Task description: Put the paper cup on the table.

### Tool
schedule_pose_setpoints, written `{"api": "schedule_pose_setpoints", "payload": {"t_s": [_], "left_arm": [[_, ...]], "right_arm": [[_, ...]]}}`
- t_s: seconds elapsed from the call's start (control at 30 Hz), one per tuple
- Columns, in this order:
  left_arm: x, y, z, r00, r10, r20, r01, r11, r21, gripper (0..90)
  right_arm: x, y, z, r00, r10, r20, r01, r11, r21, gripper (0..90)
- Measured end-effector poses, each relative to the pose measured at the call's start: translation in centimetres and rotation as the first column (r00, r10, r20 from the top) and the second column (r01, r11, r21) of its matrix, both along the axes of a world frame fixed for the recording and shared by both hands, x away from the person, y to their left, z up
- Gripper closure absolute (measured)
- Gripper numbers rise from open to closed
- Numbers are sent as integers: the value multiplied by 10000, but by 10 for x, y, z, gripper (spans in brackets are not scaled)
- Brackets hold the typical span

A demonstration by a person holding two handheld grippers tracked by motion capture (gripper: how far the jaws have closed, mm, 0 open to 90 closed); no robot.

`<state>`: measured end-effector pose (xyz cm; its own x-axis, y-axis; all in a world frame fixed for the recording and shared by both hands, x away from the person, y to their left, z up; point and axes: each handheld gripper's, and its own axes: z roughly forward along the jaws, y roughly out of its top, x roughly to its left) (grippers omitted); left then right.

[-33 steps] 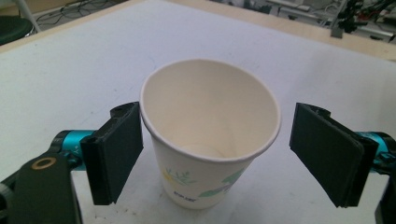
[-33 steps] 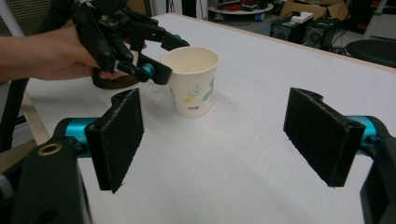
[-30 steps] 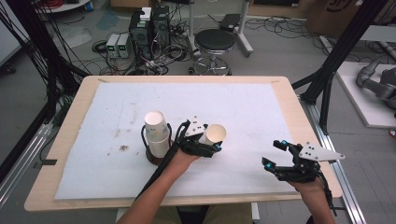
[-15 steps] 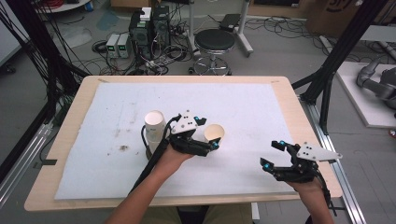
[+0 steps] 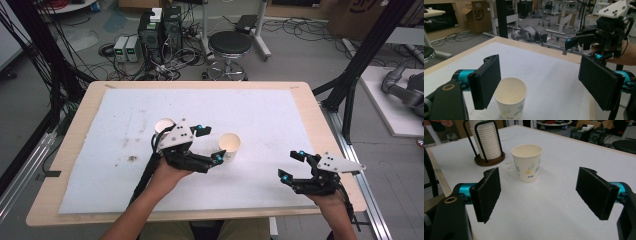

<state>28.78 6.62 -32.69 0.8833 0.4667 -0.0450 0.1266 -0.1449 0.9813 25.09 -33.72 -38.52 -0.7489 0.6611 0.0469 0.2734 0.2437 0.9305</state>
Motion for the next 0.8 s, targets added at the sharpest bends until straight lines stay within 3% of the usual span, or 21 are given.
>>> {"api": "schedule_pose_setpoints", "payload": {"t_s": [0.4,0.8], "left_arm": [[-17,44,17,9990,336,295,-325,9988,-374,187],[-22,82,15,9940,1048,314,-1031,9934,-509,190]], "right_arm": [[0,2,0,10000,-25,-11,25,10000,-44,207],[1,3,0,10000,-18,-29,18,10000,-93,207]]}}
